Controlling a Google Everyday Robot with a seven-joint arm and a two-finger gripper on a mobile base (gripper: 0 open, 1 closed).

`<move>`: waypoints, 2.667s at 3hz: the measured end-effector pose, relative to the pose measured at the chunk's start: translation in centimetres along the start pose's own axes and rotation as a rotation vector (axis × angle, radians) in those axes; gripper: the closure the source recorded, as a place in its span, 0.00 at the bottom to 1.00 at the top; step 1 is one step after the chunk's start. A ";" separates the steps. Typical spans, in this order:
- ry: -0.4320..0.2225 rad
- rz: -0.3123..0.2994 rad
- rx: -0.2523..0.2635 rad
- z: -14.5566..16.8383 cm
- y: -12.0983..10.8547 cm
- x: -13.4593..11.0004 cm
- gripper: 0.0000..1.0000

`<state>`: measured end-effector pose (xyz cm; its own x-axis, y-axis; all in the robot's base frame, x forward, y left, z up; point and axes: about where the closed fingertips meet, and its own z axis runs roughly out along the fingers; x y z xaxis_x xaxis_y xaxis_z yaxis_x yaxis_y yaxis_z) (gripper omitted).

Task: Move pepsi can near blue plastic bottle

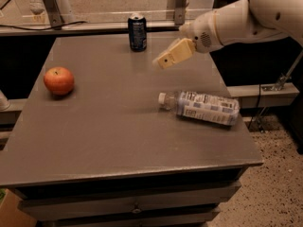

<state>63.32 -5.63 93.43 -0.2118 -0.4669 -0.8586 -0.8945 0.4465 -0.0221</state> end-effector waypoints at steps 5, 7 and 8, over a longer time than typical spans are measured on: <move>-0.315 -0.076 0.155 16.1 -7.8 -3.5 0.00; -0.390 -0.062 0.297 18.3 -13.0 -7.0 0.00; -0.393 -0.039 0.320 18.9 -13.9 -7.6 0.18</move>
Offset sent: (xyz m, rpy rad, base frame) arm 0.1211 0.0504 -0.0404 0.1498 -0.2414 0.0285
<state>84.81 6.19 90.59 0.0383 -0.1924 -0.9806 -0.7205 0.6746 -0.1605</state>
